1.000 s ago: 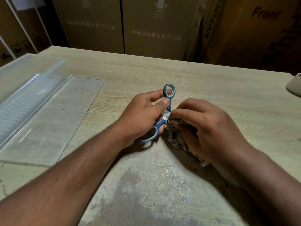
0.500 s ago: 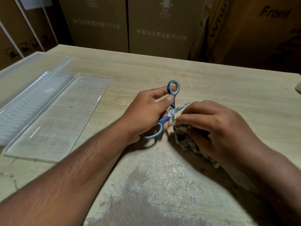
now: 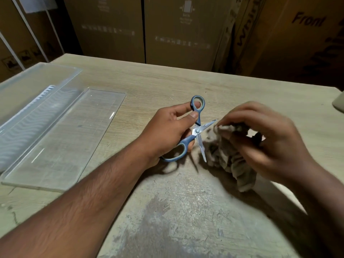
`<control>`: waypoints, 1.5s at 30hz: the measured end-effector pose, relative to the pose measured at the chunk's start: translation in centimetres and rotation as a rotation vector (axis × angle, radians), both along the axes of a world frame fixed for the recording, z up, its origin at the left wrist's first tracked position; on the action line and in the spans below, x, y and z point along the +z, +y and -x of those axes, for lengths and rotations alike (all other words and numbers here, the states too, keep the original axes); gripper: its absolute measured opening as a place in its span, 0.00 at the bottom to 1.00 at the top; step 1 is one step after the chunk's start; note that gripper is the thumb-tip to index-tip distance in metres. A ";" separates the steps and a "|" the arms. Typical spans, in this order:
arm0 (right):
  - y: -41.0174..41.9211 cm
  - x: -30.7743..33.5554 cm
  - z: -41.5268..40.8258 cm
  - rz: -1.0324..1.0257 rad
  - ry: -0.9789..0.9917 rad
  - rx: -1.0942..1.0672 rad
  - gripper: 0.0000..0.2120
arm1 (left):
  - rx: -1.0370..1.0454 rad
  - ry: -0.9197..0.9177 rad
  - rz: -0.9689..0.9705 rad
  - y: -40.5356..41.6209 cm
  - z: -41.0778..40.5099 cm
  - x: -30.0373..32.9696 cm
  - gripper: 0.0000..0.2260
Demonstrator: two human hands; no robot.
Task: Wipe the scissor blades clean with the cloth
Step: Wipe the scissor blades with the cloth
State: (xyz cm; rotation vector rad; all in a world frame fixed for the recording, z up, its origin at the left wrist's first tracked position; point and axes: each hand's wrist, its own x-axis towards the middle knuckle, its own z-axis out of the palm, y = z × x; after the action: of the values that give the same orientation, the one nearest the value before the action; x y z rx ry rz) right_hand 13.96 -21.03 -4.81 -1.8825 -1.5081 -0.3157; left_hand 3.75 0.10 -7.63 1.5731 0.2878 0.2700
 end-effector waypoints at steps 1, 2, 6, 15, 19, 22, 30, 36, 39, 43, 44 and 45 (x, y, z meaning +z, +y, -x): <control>-0.1 0.1 -0.1 -0.030 0.038 -0.021 0.09 | 0.002 -0.004 -0.002 0.0 0.0 0.0 0.16; -0.1 0.1 -0.1 -0.038 0.069 -0.034 0.12 | 0.004 -0.006 -0.007 0.0 0.0 0.1 0.15; 0.7 -0.6 1.1 0.020 0.060 -0.019 0.15 | -0.013 0.001 -0.039 -0.3 0.1 0.2 0.14; 1.1 -1.2 1.6 0.175 -0.106 0.055 0.12 | 0.004 0.002 -0.037 -0.3 0.2 0.2 0.16; 1.1 -1.1 2.1 0.157 -0.139 0.018 0.12 | -0.015 0.000 -0.059 -0.4 0.3 0.2 0.16; 1.5 -1.2 2.4 0.140 -0.153 -0.041 0.13 | -0.029 0.007 -0.090 -0.6 0.5 0.2 0.16; 1.3 -1.0 2.4 0.161 -0.172 0.015 0.13 | -0.027 0.010 -0.092 -0.7 0.8 0.7 0.17; 1.6 -1.1 2.5 0.173 -0.144 0.018 0.14 | -0.024 0.000 -0.061 -0.5 1.0 0.9 0.17; 1.2 -0.8 2.2 0.188 -0.144 0.077 0.14 | 0.007 0.003 -0.030 -0.4 1.0 1.1 0.17; 1.6 -0.8 2.3 0.143 -0.219 0.016 0.15 | -0.070 0.008 -0.047 -0.3 1.1 1.0 0.18; 1.7 -0.8 2.3 0.132 -0.216 -0.004 0.16 | -0.073 0.008 -0.044 -0.4 1.1 1.0 0.17; 1.8 -0.8 2.3 0.128 -0.211 -0.011 0.16 | -0.062 0.002 -0.051 -0.5 1.1 1.0 0.17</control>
State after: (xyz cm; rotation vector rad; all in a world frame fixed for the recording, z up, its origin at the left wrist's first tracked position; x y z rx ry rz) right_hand 11.71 -19.28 -5.59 -2.0096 -1.6929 -0.4444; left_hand 2.67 -0.36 -6.68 1.6294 0.2349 0.2289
